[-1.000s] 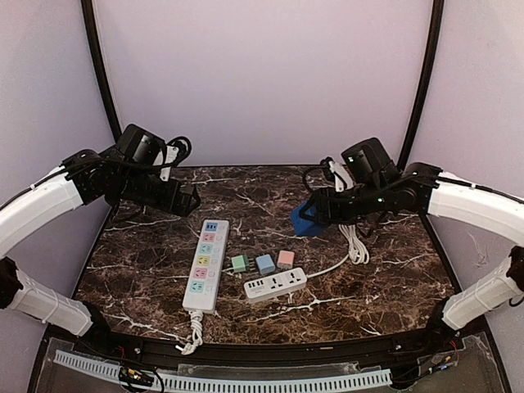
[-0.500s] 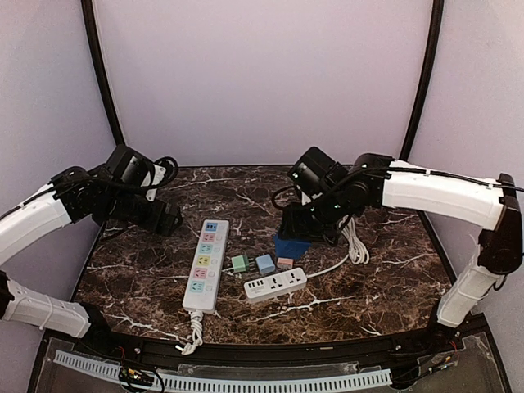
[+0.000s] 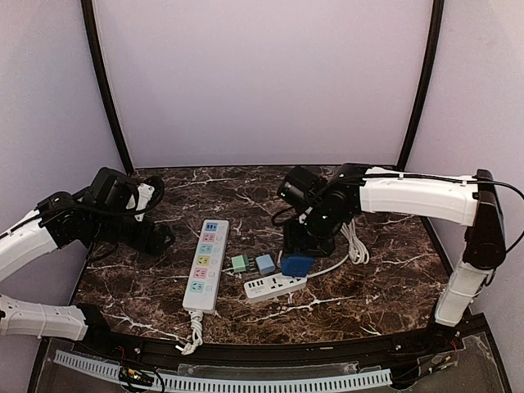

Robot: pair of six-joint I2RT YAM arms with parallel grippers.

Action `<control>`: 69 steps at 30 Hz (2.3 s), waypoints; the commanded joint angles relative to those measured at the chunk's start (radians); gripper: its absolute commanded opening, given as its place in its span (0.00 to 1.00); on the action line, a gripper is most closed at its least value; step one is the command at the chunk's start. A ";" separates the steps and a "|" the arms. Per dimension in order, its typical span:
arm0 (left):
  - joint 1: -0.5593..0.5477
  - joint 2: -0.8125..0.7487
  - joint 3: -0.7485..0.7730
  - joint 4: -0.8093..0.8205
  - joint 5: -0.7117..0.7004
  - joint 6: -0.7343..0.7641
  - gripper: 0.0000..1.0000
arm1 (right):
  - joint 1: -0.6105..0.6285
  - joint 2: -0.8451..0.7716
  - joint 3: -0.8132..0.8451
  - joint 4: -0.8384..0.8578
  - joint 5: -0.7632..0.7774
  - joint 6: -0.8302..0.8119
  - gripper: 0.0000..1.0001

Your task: Insert the plug

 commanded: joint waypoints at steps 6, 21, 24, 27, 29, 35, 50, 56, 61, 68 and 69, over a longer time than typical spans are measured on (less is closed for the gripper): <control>0.006 -0.140 -0.109 0.078 0.014 0.053 0.99 | 0.000 0.029 0.012 -0.065 -0.016 -0.001 0.00; 0.006 -0.205 -0.146 0.101 -0.005 0.057 0.99 | -0.015 0.083 0.039 -0.046 -0.004 -0.095 0.00; 0.006 -0.216 -0.147 0.101 -0.012 0.055 0.99 | -0.020 0.085 0.035 -0.038 -0.001 -0.107 0.00; 0.006 -0.223 -0.149 0.101 -0.015 0.054 0.99 | -0.026 0.091 0.040 -0.036 0.002 -0.120 0.00; 0.006 -0.223 -0.150 0.101 -0.015 0.055 0.99 | -0.030 0.093 0.040 -0.031 0.001 -0.127 0.00; 0.006 -0.221 -0.151 0.103 -0.016 0.058 0.99 | -0.040 0.102 0.044 -0.013 -0.016 -0.151 0.00; 0.006 -0.221 -0.153 0.106 -0.015 0.061 0.99 | -0.043 0.113 0.047 -0.006 -0.026 -0.170 0.00; 0.006 -0.220 -0.154 0.107 -0.015 0.061 0.99 | -0.043 0.111 0.051 -0.048 -0.011 -0.164 0.00; 0.006 -0.218 -0.154 0.110 -0.014 0.063 0.99 | -0.043 0.105 0.041 -0.058 -0.006 -0.159 0.00; 0.006 -0.217 -0.154 0.112 -0.014 0.066 0.99 | -0.036 0.118 0.030 -0.022 -0.037 -0.146 0.00; 0.006 -0.218 -0.154 0.112 -0.014 0.066 0.99 | -0.035 0.119 0.031 -0.020 -0.038 -0.146 0.00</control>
